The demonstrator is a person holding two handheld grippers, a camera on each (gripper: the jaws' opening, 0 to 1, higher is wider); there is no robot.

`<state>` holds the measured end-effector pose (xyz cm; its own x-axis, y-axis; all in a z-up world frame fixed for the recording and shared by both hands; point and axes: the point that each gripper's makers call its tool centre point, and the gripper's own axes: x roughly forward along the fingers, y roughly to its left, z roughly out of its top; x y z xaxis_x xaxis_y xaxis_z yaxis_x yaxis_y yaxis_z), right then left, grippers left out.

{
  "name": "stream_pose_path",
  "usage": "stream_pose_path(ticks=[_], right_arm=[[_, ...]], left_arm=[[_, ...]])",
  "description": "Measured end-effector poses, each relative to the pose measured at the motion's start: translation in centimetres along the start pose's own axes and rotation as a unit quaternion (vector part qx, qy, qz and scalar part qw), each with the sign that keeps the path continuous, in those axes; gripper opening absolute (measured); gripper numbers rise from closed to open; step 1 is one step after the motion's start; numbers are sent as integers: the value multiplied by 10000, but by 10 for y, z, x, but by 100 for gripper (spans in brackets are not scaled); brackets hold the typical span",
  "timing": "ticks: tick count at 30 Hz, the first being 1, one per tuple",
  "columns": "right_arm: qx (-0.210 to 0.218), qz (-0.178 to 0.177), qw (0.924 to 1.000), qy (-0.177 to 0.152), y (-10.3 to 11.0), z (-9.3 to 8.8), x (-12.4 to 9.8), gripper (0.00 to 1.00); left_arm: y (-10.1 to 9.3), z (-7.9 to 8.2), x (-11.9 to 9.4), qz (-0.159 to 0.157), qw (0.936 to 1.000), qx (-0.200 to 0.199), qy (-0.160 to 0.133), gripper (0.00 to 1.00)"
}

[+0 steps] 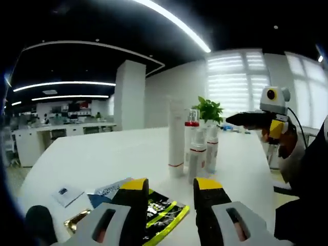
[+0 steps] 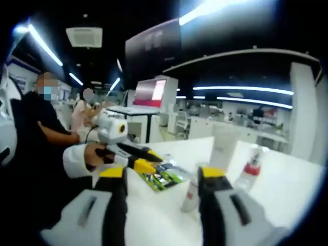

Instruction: Arrange the skincare products in the storage area until every visible bottle or jar stands upright without overlapping.

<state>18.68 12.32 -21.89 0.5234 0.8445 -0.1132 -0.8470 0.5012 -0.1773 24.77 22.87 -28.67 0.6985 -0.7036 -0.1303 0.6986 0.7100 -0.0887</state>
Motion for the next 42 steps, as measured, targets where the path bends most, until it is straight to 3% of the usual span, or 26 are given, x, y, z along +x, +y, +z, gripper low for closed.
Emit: stream_pose_path(ticks=[5, 12, 17, 24, 30, 36, 42], right_arm=[[-7, 140, 9998, 142, 10, -9, 13, 49], [63, 173, 9991, 390, 13, -25, 26, 46], [157, 208, 9985, 485, 18, -34, 38, 45], [13, 261, 9956, 897, 27, -50, 61, 44], [248, 33, 9940, 1065, 22, -61, 71, 48], [434, -165, 9919, 1182, 20, -70, 76, 28], [692, -312, 9887, 1295, 12, -78, 86, 30]], left_arm=[[18, -2, -20, 175, 9997, -104, -150, 36], [38, -3, -34, 361, 9993, -63, -36, 37], [49, -17, -40, 423, 9988, -96, 205, 37], [52, -25, -43, 456, 9983, -170, 318, 33], [51, -27, -45, 487, 9980, -59, 397, 31], [52, -37, -45, 549, 9965, 188, 601, 28], [49, -38, -44, 385, 9979, 40, 516, 22]])
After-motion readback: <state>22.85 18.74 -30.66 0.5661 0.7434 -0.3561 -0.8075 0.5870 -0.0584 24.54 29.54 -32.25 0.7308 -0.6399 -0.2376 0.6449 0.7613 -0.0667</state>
